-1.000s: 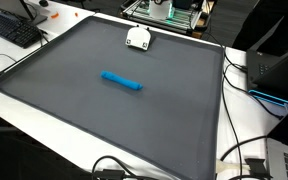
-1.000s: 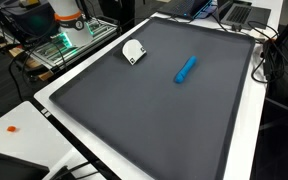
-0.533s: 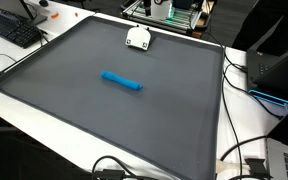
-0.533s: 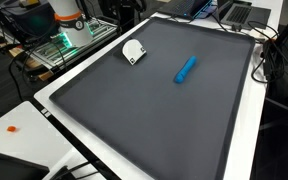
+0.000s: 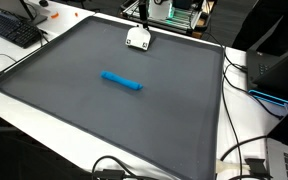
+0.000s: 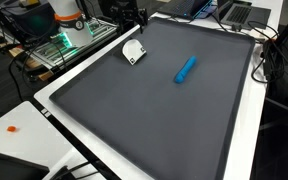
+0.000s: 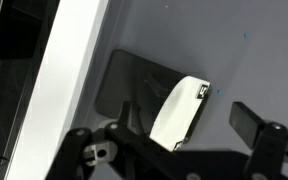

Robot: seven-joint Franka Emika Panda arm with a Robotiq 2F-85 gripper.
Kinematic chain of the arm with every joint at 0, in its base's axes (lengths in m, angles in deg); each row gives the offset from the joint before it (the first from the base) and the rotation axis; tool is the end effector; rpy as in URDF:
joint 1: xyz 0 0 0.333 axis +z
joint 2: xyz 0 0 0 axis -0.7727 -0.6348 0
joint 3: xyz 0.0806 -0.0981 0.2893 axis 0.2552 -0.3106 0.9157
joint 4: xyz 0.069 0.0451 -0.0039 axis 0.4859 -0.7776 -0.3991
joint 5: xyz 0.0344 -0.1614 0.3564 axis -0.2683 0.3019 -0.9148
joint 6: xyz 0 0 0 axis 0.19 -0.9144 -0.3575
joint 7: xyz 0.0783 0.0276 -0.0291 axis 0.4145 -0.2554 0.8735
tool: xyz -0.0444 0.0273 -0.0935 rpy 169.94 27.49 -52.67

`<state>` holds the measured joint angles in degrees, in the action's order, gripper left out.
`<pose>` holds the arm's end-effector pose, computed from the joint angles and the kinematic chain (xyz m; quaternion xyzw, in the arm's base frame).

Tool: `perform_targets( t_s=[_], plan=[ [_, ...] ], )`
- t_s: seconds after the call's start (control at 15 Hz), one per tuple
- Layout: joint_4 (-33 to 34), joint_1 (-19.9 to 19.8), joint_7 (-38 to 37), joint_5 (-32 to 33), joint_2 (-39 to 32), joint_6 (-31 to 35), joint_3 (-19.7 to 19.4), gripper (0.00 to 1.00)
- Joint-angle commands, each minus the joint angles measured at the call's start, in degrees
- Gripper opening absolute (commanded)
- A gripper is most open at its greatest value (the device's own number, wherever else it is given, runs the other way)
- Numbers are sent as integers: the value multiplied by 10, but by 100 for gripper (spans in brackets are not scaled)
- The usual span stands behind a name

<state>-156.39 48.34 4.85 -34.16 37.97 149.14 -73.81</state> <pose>0.3785 0.0441 0.2897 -0.8362 0.5443 0.0559 0.0376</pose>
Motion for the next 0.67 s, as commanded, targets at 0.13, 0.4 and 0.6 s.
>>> perform_targets(
  t_s=[0.13, 0.4, 0.6],
  plan=[
    [0, 18, -3, -15, -60, 69, -16, 100],
    [1, 19, -27, -2, -88, 111, -18, 100],
    [1, 22, -43, 1, -102, 138, -21, 100]
  ],
)
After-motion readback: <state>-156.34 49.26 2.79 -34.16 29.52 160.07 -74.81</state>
